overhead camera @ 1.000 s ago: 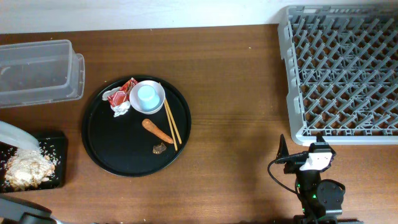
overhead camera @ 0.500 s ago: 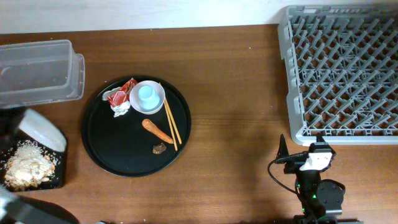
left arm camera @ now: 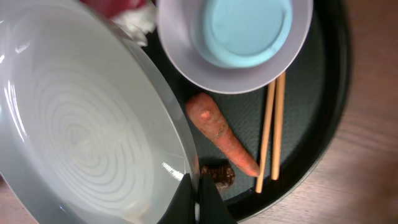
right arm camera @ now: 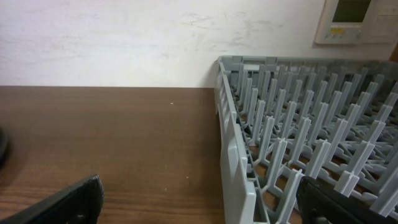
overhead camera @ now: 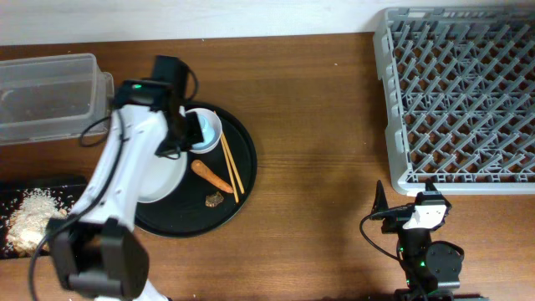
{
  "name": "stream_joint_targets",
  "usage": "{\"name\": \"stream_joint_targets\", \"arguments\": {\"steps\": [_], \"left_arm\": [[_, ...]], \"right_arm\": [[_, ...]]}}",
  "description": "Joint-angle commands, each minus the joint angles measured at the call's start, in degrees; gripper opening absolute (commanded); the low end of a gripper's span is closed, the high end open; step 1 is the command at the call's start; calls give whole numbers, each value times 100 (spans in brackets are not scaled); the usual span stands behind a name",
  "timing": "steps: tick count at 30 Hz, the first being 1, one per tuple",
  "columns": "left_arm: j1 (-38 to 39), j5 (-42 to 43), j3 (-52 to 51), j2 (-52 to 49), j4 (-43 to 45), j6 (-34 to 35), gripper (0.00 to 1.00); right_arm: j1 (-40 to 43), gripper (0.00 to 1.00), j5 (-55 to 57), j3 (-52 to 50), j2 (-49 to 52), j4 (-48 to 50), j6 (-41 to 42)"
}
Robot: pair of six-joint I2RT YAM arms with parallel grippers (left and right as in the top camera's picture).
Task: Sort waste into correct bins and load items into the dishwasher rack
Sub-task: 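Return the emptied white plate to the tray with the left gripper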
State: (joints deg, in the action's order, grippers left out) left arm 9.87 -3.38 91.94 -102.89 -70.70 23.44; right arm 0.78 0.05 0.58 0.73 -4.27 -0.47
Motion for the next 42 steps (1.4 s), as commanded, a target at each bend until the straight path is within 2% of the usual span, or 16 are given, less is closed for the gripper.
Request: {"name": "stream_joint_targets", "arguments": {"steps": [1, 5, 19, 20, 22, 23, 34, 42], "left_arm": [[195, -291, -20, -562, -66, 79, 0], [197, -868, -20, -1152, -313, 291, 0], [199, -540, -951, -1250, 426, 289, 1], [199, -542, -951, -1250, 417, 286, 2], [199, -544, -951, -1250, 358, 284, 15], [199, -544, -951, -1250, 341, 284, 16], [197, -546, -365, -1248, -205, 262, 16], [197, -566, -365, -1248, -398, 221, 16]], "right_arm": [[37, 98, 63, -26, -37, -37, -17], [37, 98, 66, -26, -37, -37, -17], [37, 98, 66, -26, -37, -37, -17], [37, 98, 66, -26, -37, -37, -17], [37, 98, 66, -26, -37, -39, -17], [37, 98, 63, -26, -37, -39, -17], [37, 98, 66, -26, -37, -37, -17], [37, 98, 66, -26, -37, -37, -17]]}}
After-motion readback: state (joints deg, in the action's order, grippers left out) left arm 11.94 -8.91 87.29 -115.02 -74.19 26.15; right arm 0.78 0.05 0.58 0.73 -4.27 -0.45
